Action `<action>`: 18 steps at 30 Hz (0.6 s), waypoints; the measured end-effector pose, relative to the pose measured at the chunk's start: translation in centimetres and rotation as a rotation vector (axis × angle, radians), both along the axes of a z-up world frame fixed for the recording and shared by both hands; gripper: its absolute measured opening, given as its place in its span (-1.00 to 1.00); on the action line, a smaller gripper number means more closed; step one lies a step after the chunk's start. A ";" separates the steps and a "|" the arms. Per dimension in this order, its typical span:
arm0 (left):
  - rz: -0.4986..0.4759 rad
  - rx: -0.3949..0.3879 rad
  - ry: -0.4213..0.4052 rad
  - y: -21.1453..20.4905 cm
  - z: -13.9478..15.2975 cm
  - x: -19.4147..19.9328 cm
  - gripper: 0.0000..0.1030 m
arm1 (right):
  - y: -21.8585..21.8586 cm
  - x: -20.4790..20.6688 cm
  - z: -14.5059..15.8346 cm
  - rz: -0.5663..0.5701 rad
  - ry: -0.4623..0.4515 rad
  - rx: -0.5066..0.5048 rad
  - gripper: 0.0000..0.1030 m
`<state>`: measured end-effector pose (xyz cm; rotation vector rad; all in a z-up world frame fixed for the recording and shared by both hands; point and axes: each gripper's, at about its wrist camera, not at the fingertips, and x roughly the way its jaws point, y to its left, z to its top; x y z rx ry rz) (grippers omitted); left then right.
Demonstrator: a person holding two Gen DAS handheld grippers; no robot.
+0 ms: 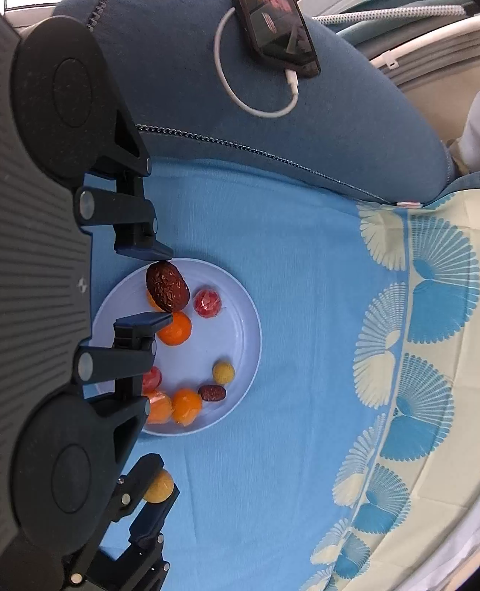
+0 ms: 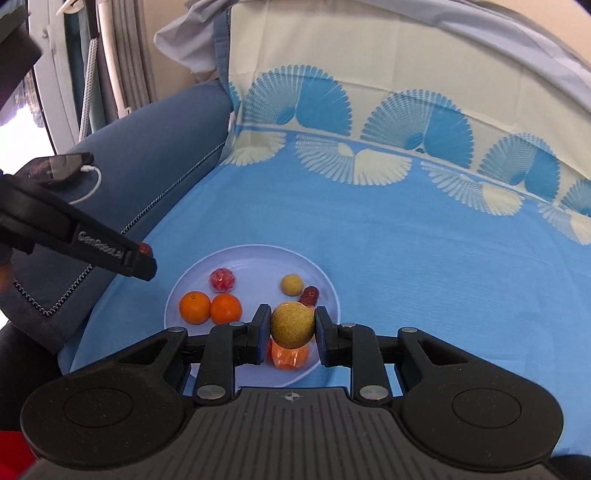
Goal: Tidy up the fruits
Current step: 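Carry the date and yellow fruit over the plate with both grippers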
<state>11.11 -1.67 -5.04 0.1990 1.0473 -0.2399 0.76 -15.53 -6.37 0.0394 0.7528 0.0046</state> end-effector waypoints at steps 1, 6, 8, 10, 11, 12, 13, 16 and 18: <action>-0.001 0.005 0.000 -0.1 -0.2 0.3 -0.36 | 0.1 0.4 -0.2 0.007 0.007 -0.001 -0.49; -0.004 0.015 0.017 -0.6 -1.4 2.0 -0.36 | 0.4 2.4 -1.4 0.031 0.038 -0.011 -0.49; -0.006 0.022 0.024 -0.9 -2.1 2.6 -0.36 | 0.6 3.3 -2.1 0.053 0.060 -0.021 -0.49; -0.008 0.028 0.038 -1.2 -2.9 3.3 -0.36 | 0.8 4.1 -3.0 0.071 0.082 -0.035 -0.49; -0.011 0.029 0.043 -1.3 -3.3 3.6 -0.36 | 0.9 4.6 -3.3 0.080 0.091 -0.040 -0.49; -0.015 0.035 0.048 -1.6 -3.7 3.9 -0.36 | 0.9 5.0 -3.6 0.088 0.099 -0.044 -0.49; -0.017 0.041 0.053 -1.7 -4.1 4.2 -0.36 | 0.9 5.3 -3.9 0.087 0.101 -0.046 -0.48; -0.020 0.049 0.074 -2.1 -5.3 5.0 -0.36 | 0.9 6.2 -4.7 0.097 0.109 -0.048 -0.48; -0.026 0.057 0.077 -2.4 -5.8 5.5 -0.36 | 0.8 6.8 -5.1 0.102 0.115 -0.051 -0.48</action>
